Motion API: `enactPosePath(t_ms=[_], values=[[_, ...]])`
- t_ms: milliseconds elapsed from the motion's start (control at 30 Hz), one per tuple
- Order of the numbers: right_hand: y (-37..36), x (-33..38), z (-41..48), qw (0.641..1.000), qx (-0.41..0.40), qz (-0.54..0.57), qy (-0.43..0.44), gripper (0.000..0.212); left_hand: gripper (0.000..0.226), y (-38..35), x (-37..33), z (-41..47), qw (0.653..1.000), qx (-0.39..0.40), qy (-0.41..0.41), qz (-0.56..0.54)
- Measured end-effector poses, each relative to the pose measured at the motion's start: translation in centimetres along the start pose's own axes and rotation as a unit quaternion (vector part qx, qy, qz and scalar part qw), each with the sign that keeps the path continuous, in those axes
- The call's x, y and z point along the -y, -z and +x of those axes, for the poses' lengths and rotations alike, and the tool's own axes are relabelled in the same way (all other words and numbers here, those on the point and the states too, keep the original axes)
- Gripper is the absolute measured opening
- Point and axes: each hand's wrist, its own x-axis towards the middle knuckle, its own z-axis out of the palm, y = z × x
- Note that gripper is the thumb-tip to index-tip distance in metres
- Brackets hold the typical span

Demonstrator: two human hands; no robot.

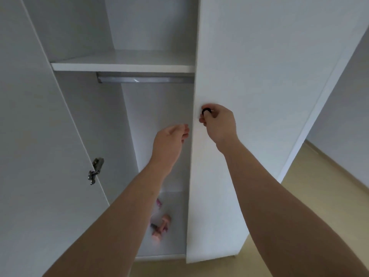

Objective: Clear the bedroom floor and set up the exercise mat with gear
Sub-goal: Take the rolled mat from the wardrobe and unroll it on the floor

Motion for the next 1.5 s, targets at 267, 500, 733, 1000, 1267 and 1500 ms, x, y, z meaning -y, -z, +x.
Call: enactPosePath(t_ms=[267, 500, 733, 1000, 1267, 1500], values=[[4.6, 0.7, -7.8, 0.998, -0.024, 0.047, 0.027, 0.014, 0.02, -2.3, -0.6, -2.4, 0.997, 0.064, -0.044, 0.007], [8.0, 1.6, -12.5, 0.994, -0.075, 0.08, 0.021, 0.003, 0.015, -3.5, 0.4, -5.4, 0.981, 0.171, -0.059, -0.063], [12.0, -1.1, -18.2, 0.971, -0.218, 0.095, -0.035, 0.029, 0.018, -6.6, -0.2, -9.6, 0.944, 0.315, -0.092, -0.042], [16.6, -2.5, -22.6, 0.932, -0.36, 0.042, 0.005, 0.034, 0.03, -12.2, -0.7, -13.7, 0.899, 0.417, -0.133, -0.015], [23.3, -3.3, -24.8, 0.896, -0.443, -0.024, 0.016, 0.019, 0.039, -19.7, -1.7, -17.4, 0.853, 0.508, -0.122, 0.001], [28.3, -4.6, -24.2, 0.887, -0.455, -0.068, -0.025, 0.023, 0.047, -25.1, -2.1, -19.0, 0.824, 0.559, -0.09, -0.001]])
